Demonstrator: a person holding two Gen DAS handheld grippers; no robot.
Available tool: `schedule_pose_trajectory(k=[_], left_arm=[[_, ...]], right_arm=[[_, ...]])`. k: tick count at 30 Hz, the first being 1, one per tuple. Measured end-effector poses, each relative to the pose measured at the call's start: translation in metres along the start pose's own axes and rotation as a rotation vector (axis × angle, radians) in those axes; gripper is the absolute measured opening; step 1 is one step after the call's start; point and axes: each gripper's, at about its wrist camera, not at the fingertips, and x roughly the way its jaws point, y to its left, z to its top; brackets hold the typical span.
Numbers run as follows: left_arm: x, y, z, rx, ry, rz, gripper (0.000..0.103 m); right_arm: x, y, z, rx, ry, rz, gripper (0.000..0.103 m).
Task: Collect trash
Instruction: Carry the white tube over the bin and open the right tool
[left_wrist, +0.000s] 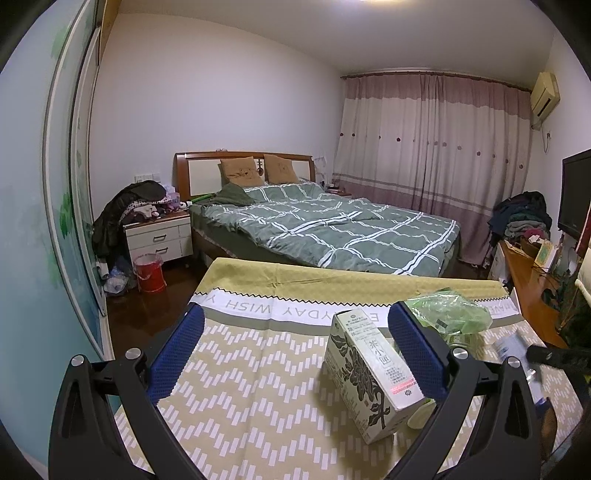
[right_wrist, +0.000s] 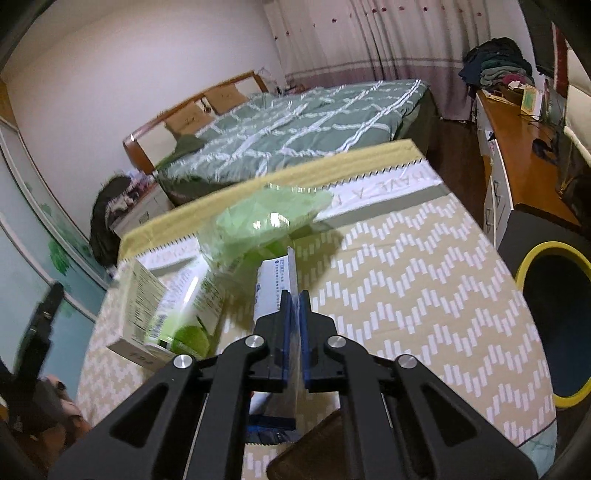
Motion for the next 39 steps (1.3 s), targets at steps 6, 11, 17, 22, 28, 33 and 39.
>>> schedule_pose_trajectory(k=[6, 11, 17, 22, 28, 33, 39], left_arm=[[0.003, -0.009, -0.001, 0.043, 0.017, 0.005, 0.098], [0.014, -0.022, -0.004, 0.092, 0.062, 0.003, 0.098], [0.03, -0.031, -0.01, 0.119, 0.135, 0.0, 0.098], [0.043, -0.024, -0.014, 0.088, 0.194, 0.014, 0.098], [0.048, -0.026, -0.013, 0.081, 0.185, 0.02, 0.098], [0.055, -0.03, -0.017, 0.102, 0.202, 0.033, 0.098], [0.053, -0.017, -0.02, 0.07, 0.202, 0.065, 0.098]], right_arm=[[-0.026, -0.003, 0.007, 0.017, -0.074, 0.019, 0.005], [-0.042, -0.006, 0.008, 0.01, -0.108, 0.018, 0.005], [-0.07, -0.036, 0.009, 0.033, -0.186, -0.086, 0.005], [-0.092, -0.092, 0.006, 0.115, -0.242, -0.23, 0.005], [-0.098, -0.148, -0.006, 0.198, -0.252, -0.386, 0.005], [-0.093, -0.188, -0.017, 0.254, -0.221, -0.468, 0.005], [-0.089, -0.214, -0.025, 0.288, -0.197, -0.504, 0.005]])
